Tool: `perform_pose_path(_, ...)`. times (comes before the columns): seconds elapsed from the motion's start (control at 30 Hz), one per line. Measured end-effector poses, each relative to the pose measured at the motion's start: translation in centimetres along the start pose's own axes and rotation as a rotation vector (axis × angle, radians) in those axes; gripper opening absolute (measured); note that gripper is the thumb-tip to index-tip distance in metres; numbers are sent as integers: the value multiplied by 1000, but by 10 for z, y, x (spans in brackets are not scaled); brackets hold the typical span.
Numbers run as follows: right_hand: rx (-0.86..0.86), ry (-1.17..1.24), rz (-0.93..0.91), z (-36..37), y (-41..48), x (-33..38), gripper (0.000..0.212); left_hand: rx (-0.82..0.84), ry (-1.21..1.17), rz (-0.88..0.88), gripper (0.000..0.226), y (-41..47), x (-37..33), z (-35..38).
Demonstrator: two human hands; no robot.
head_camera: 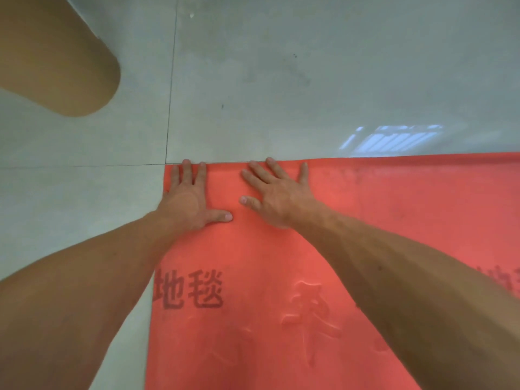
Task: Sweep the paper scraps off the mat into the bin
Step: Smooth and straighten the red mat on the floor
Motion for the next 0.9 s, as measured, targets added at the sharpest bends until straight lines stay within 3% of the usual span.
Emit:
perform_pose_path(0.5,-82,-1,140,-17,-55,-132,69,-32,63,-6,137,0,-1,-3)
perform_pose_path(0.9,-113,43,164,-17,-65,-159,68,30,162,-1,136,1,-16,-15)
Point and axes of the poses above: each hand's wrist, its own y-axis towards the middle knuckle, its own z-axis out of the palm, x = y × z, the point moved 8 cm from there along y, towards the middle knuckle, and after that the axes turned 7 degrees about -x, right-handed, at the moved point
